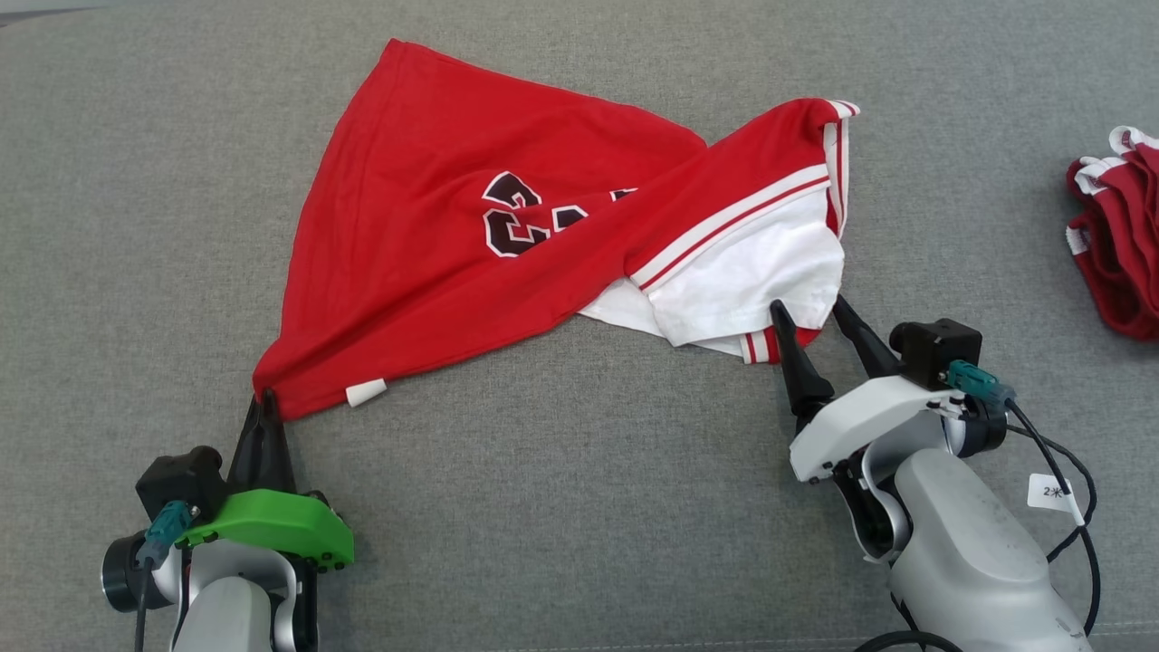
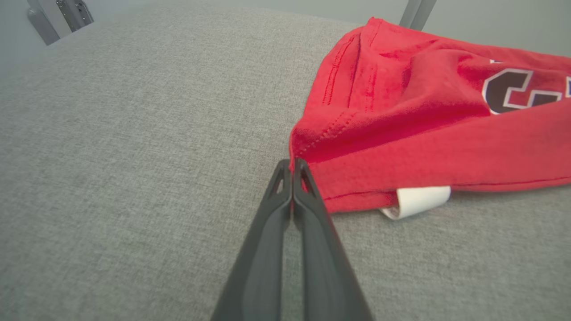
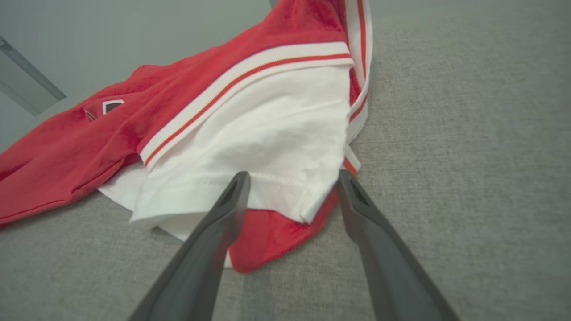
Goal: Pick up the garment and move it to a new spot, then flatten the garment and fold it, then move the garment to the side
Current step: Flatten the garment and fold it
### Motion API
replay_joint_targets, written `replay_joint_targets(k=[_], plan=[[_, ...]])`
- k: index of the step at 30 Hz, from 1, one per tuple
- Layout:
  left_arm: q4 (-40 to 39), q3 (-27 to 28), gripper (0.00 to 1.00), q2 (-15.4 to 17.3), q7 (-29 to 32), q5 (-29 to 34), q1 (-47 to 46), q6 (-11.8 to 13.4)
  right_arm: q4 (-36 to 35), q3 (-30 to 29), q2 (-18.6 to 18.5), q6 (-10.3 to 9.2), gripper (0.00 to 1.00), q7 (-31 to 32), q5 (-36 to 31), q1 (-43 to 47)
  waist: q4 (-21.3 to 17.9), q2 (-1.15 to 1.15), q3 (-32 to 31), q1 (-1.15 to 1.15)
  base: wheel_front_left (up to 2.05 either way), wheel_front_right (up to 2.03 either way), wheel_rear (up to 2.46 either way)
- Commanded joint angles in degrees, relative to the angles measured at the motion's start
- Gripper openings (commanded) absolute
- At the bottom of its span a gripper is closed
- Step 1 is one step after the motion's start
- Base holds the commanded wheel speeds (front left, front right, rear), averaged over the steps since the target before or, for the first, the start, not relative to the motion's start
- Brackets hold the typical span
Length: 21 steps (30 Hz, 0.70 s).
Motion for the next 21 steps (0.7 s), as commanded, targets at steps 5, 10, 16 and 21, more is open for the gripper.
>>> replay_joint_targets(k=[5, 10, 16, 21], plan=[[-0.61, -0.34, 0.0, 0.27, -0.19, -0.65, -0.48, 0.41, -0.92, 0.55, -0.29, -0.07, 1.0, -0.14, -0.13, -0.67, 0.24, 0.0, 0.48, 0.0, 0.0, 0.0, 0.0], [-0.71, -0.52, 0.0, 0.27, -0.19, -0.97, -0.2, 0.36, -2.05, 1.01, 0.19, -0.07, 1.0, -0.14, 0.79, 1.1, 0.24, 0.0, 0.36, 0.0, 0.0, 0.0, 0.0], [-0.59, -0.81, 0.0, 0.27, -0.19, -1.21, 0.05, 0.31, -2.72, 1.66, 0.31, -0.07, 1.0, -0.14, 0.89, 2.03, 0.19, 0.0, 0.26, 0.0, 0.0, 0.0, 0.0], [-0.65, -1.04, 0.0, 0.27, -0.19, -1.33, 0.23, 0.4, -3.05, 1.88, 0.35, -0.07, 1.0, -0.14, 1.22, 2.18, 0.17, 0.0, 0.15, 0.0, 0.0, 0.0, 0.0]])
